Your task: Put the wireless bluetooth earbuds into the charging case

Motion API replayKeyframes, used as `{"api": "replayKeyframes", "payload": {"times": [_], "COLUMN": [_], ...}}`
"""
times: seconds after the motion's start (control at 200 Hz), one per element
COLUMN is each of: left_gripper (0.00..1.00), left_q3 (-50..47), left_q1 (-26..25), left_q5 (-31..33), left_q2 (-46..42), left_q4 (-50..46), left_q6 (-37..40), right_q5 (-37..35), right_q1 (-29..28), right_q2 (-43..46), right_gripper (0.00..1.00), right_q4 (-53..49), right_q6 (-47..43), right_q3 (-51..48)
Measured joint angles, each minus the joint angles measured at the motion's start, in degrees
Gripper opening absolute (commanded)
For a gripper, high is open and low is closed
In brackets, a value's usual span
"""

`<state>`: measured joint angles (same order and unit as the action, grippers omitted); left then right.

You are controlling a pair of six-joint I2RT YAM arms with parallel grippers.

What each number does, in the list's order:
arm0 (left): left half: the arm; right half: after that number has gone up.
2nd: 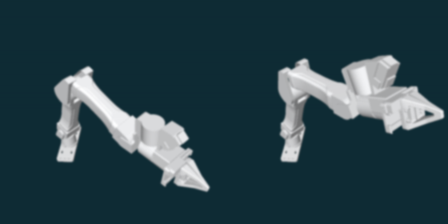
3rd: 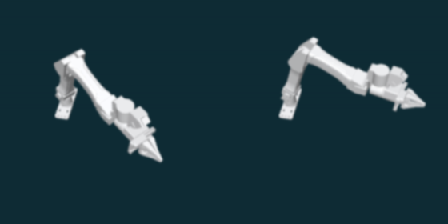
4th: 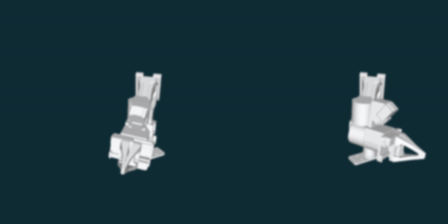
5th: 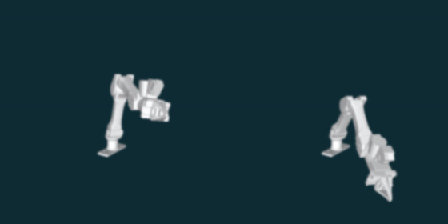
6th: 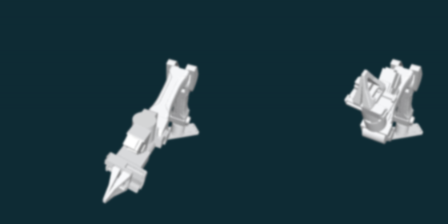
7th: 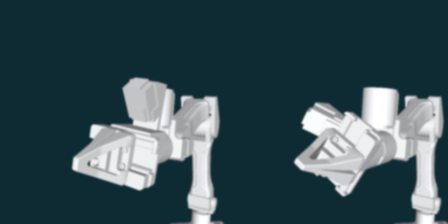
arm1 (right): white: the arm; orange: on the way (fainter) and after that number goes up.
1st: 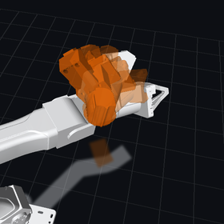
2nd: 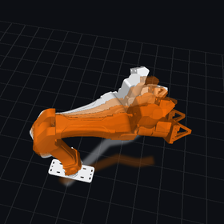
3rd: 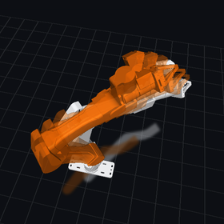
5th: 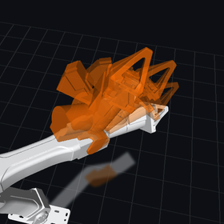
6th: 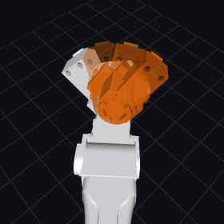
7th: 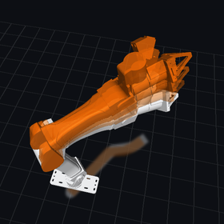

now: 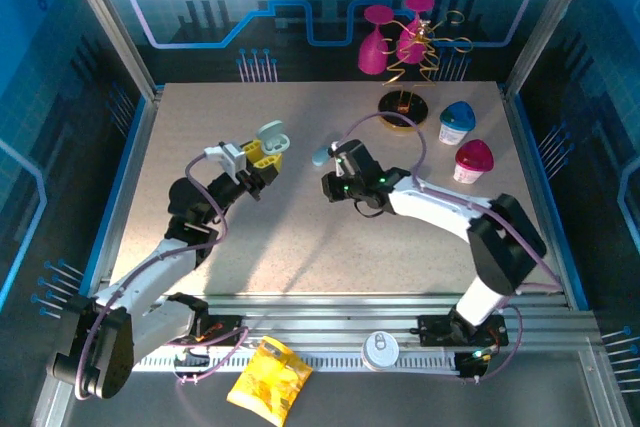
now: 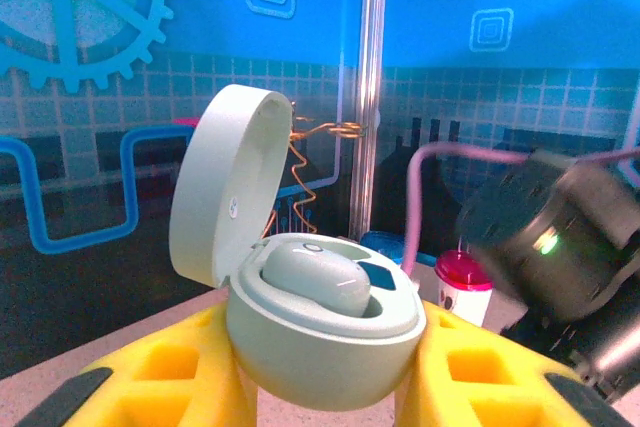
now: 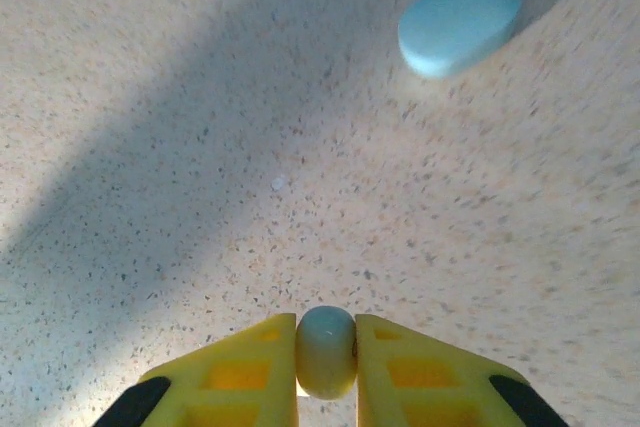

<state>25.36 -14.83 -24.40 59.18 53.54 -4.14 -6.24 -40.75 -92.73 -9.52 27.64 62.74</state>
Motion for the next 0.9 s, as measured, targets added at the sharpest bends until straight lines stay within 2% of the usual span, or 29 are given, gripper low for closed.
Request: {"api": "replayKeyframes", "payload": {"times": [0.16, 0.295, 0.72, 0.901], "left_gripper": [0.33, 0.33, 0.33, 0.33], "left_q3": [-0.85, -0.87, -0.87, -0.87], "left_q1": [0.0, 0.0, 0.0, 0.0], "left_q5": [-0.87, -2.03, -7.23, -8.52], "left_q2": [0.09, 1.79, 5.95, 6.08], "left_q4": [-0.76, -0.17, 0.92, 0.68], "left_q6": [-0.42, -0.9, -1.86, -1.36], "right_q5": [-2.45, -3.91, -5.35, -6.03], "right_q1": [-0.85, -2.91, -11.06, -11.69], "right_q2": [8.07, 11.47, 12.02, 10.29], "right_gripper": [0.17, 0.17, 0.17, 0.17], "right_q4": [-0.31, -1.01, -3.34, -3.54], "right_q6": [-7.34, -14.16, -30.62, -33.94], "right_q3": [-0.07, 1.68, 12.98, 16.13]}}
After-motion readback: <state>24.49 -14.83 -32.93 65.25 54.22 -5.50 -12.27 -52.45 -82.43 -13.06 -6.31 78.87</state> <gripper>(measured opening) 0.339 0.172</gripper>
